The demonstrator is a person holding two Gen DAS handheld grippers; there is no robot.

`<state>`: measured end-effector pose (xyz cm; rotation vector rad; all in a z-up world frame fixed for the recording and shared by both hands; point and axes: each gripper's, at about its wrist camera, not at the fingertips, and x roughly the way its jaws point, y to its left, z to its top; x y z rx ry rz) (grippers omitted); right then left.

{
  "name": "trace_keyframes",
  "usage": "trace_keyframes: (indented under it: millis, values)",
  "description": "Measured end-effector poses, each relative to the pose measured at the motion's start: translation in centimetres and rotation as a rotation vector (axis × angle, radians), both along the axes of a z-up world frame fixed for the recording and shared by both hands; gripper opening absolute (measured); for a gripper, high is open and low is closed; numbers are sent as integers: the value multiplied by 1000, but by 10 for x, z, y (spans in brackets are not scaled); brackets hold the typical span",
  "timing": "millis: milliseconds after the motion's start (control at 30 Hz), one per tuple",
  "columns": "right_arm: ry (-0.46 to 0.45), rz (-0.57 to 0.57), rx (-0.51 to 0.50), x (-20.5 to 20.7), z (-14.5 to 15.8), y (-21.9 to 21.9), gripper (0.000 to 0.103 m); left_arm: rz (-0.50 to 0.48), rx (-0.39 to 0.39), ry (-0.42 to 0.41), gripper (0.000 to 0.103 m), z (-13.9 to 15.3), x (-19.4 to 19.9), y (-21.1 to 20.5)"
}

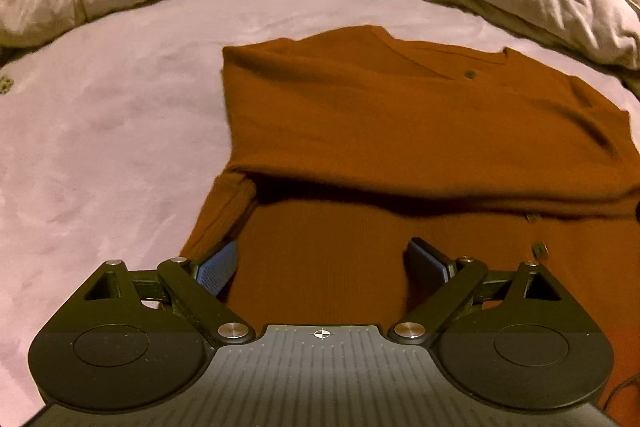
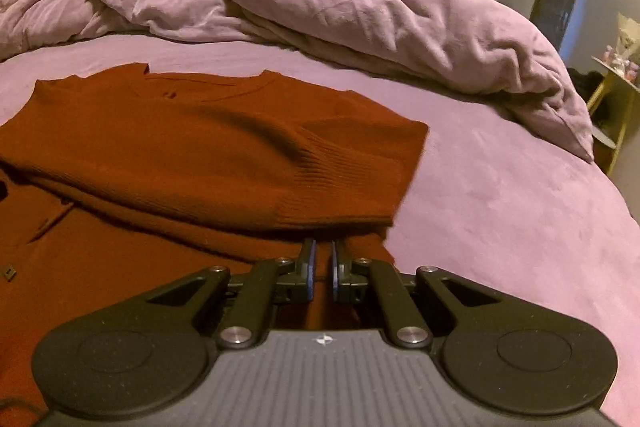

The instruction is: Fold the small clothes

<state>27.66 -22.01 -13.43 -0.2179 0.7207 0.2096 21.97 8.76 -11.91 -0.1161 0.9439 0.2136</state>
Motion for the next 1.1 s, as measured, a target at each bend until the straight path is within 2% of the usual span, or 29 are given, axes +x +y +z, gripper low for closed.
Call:
trace_keyframes:
  millis: [33,100,167,233,333,367,500,567,767,800,867,933,967,1067,1100]
  values:
    - [6,-20,-14,-2,5,0,5,-4,-6,-2,95,3,-8,0]
    - [34,-76,-42,-10,11,-4,12,-9,-27,1,95,7,-28,3]
    - [84,-103,20,-26,18,-17,19,-15,-44,18,95,8,-54,5]
    - [108,-98,100,-56,24,-34,23,-25,-49,35,95,8,-84,9]
    - [161,-94,165,-118,27,-59,32,-31,-65,61,95,9,-129,17]
    - [178,-89,176,-137,27,-66,35,-32,-80,57,95,12,-145,20]
    - [216,-67,193,-201,29,-86,36,0,-88,71,95,18,-189,30]
    - [218,-70,161,-219,34,-89,46,11,-138,65,95,18,-204,38]
    - [257,-82,216,-225,32,-97,46,48,-297,85,76,11,-214,57]
    - [266,-83,233,-223,31,-97,46,55,-321,93,69,9,-212,60]
    - [290,-96,277,-217,28,-99,39,65,-362,101,63,6,-209,64]
    - [314,-105,356,-214,25,-102,30,70,-372,108,51,4,-208,67]
    - [322,-112,376,-214,23,-103,24,76,-377,112,48,3,-207,70]
    - [342,-142,417,-211,17,-109,14,102,-430,120,36,0,-207,83]
    - [347,-148,436,-210,15,-111,11,108,-450,119,27,0,-207,87]
